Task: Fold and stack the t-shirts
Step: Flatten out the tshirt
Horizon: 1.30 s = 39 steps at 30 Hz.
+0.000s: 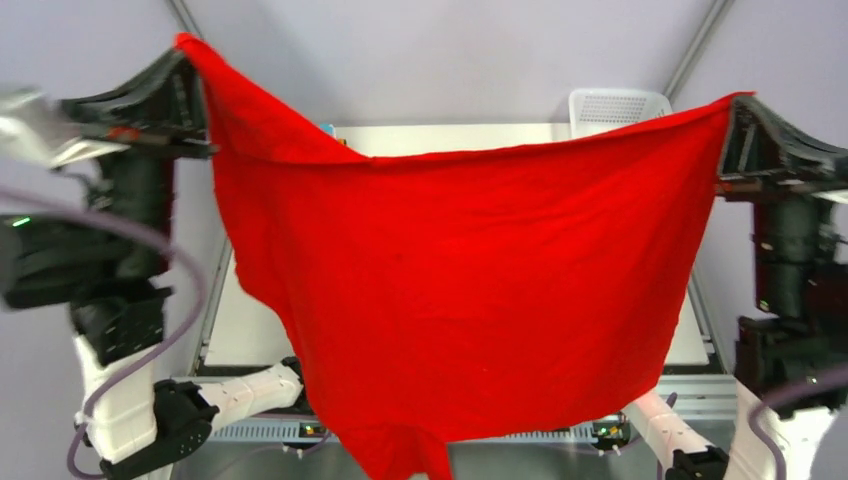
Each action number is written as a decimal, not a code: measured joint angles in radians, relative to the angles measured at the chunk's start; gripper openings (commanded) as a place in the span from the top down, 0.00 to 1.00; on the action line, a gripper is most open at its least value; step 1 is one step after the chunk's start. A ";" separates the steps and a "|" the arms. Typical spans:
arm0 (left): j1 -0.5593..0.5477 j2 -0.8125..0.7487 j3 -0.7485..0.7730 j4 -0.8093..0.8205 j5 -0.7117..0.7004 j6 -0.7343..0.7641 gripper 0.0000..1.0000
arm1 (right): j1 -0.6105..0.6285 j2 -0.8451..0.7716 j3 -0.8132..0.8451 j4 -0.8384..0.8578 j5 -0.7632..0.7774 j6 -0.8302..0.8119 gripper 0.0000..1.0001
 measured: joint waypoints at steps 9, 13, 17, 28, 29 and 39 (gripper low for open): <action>0.134 0.224 -0.424 0.198 -0.266 0.011 1.00 | 0.000 0.014 -0.585 0.138 0.172 0.057 1.00; 0.243 0.458 -0.519 0.165 -0.246 -0.079 1.00 | 0.000 0.128 -0.779 0.210 0.209 0.110 1.00; 0.322 0.736 -0.500 0.094 -0.171 -0.172 1.00 | 0.000 0.321 -0.900 0.303 0.217 0.143 1.00; 0.402 1.227 -0.176 -0.127 -0.079 -0.344 1.00 | -0.011 0.827 -0.851 0.470 0.224 0.161 1.00; 0.402 1.237 -0.153 -0.133 -0.076 -0.357 1.00 | -0.013 0.851 -0.833 0.475 0.222 0.161 1.00; 0.418 1.341 0.034 -0.140 -0.058 -0.423 0.37 | -0.015 0.947 -0.717 0.479 0.309 0.161 0.80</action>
